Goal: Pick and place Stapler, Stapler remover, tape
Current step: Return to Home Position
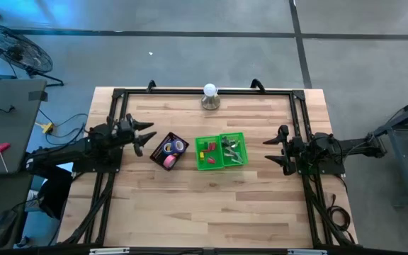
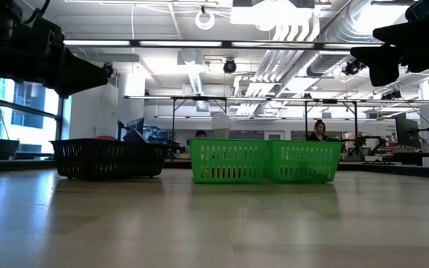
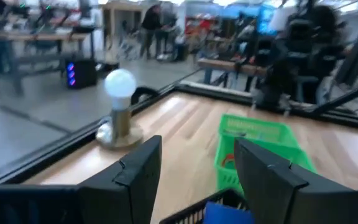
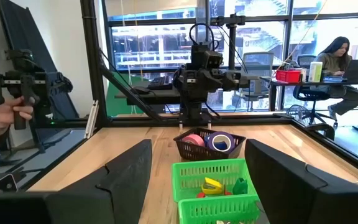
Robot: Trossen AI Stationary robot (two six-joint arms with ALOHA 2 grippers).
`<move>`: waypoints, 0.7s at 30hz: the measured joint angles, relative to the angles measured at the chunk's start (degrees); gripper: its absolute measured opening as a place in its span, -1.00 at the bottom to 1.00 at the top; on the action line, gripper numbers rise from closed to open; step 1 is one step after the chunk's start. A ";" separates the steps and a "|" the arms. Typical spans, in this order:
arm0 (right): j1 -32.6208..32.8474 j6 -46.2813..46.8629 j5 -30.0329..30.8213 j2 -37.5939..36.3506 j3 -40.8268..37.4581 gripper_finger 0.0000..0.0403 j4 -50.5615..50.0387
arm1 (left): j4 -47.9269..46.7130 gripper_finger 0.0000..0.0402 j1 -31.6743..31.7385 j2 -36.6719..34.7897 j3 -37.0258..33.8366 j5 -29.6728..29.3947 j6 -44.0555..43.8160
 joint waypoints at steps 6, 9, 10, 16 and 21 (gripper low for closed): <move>-0.02 0.00 -0.02 0.00 0.00 0.24 -0.02 | 1.23 -0.03 0.00 0.02 -1.59 3.86 1.40; 0.00 0.00 -0.02 0.00 0.00 0.24 0.00 | 0.77 -0.03 0.00 0.04 -1.64 10.75 0.10; 0.00 0.00 -0.02 0.00 0.00 0.24 0.00 | 1.14 -0.03 -0.04 0.02 -1.63 12.53 0.07; 0.00 0.00 -0.02 0.00 0.00 0.24 0.00 | 0.91 -0.03 0.00 0.04 -1.14 14.17 0.11; 0.00 0.02 -0.02 0.00 -0.01 0.24 0.00 | 0.82 -0.03 0.00 0.04 -0.96 13.56 0.11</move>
